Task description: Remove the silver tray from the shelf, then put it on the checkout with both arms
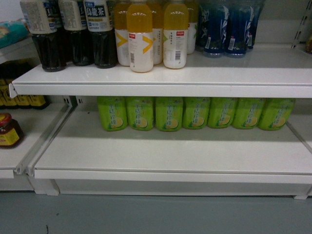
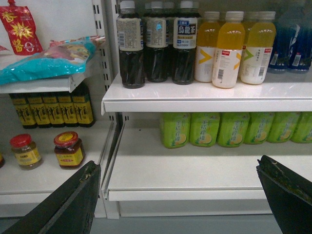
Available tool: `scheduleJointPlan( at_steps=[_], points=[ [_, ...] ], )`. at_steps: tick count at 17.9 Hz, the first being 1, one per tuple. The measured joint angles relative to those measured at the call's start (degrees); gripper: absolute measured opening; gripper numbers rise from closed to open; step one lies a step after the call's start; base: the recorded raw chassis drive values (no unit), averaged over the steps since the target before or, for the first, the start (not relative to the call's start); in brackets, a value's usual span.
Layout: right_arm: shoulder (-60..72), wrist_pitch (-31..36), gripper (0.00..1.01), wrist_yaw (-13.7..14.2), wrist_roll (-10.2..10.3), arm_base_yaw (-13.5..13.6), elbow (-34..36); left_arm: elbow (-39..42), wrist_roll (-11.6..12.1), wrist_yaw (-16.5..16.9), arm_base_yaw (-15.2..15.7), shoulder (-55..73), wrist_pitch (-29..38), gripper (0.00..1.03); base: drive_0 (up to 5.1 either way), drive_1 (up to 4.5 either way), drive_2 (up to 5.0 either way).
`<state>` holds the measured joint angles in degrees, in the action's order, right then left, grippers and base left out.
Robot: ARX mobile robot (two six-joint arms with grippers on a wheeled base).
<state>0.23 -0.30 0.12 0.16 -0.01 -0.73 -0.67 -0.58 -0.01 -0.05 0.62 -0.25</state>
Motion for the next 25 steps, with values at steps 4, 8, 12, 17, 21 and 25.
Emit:
scheduleJointPlan(
  at_steps=[4,8,12,17,21,25],
  points=[
    [0.0,0.0,0.98,0.0,0.0,0.0,0.0,0.0,0.0,0.0,0.0,0.0,0.0,0.98,0.0,0.0,0.0],
    [0.0,0.0,0.98,0.0,0.0,0.0,0.0,0.0,0.0,0.0,0.0,0.0,0.0,0.98,0.0,0.0,0.0],
    [0.0,0.0,0.98,0.0,0.0,0.0,0.0,0.0,0.0,0.0,0.0,0.0,0.0,0.98,0.0,0.0,0.0],
    [0.0,-0.1,0.98,0.0,0.0,0.0,0.0,0.0,0.0,0.0,0.0,0.0,-0.2,0.98,0.0,0.0,0.0],
    [0.0,-0.1,0.98,-0.2,0.0,0.0,0.0,0.0,0.0,-0.1,0.0,0.0,0.0,0.98,0.0,0.0,0.0],
    [0.0,0.0,0.98,-0.2,0.0,0.0,0.0,0.0,0.4,0.0,0.0,0.0,-0.1,0.98,0.0,0.0,0.0]
  ],
)
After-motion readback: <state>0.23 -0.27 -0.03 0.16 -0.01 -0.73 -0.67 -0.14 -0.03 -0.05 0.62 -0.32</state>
